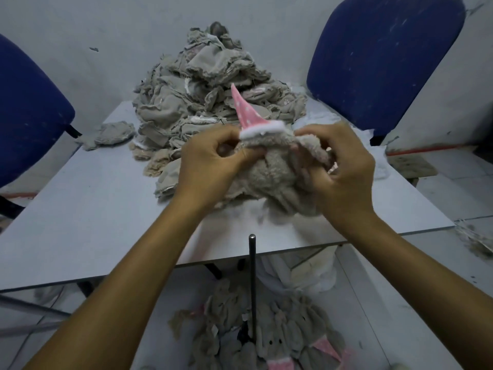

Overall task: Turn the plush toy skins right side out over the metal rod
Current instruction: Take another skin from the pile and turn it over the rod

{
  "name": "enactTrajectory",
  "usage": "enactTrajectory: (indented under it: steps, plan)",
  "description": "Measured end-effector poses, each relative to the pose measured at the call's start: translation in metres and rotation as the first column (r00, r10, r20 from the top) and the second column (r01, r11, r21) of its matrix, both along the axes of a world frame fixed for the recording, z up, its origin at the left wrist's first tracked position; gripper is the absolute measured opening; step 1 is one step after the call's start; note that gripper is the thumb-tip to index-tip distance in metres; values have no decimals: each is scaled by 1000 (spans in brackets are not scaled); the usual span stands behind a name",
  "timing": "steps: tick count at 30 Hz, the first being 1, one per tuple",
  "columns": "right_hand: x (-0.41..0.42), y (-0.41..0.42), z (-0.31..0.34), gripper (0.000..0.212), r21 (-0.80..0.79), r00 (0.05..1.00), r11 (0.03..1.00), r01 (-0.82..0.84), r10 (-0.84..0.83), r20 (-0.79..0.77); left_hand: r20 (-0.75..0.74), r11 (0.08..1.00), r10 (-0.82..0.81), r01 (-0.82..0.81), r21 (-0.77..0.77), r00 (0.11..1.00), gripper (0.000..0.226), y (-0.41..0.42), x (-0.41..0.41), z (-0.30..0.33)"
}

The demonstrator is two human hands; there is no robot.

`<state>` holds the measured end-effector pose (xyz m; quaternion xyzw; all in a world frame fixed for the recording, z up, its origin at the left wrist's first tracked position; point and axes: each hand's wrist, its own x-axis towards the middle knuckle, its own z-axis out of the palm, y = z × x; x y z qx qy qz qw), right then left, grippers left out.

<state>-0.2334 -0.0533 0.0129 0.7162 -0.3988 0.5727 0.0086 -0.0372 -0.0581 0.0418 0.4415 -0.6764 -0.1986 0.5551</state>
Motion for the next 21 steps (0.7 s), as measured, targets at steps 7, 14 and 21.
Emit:
enactTrajectory:
  steps: [7, 14, 21]
  plan:
    - [0, 3, -7, 14, 106, 999, 994, -12, 17, -50, 308, 984, -72, 18, 176, 949, 45, -1, -3, -8]
    - [0, 7, -6, 8, 264, 996, 963, -60, 40, 79, 467, 934, -230, 58, 354, 854, 15, 4, 2, -3]
    - [4, 13, 3, 11, 164, 999, 986, 0, -7, 40, 397, 974, 97, -4, -228, 913, 22, 22, -11, 14]
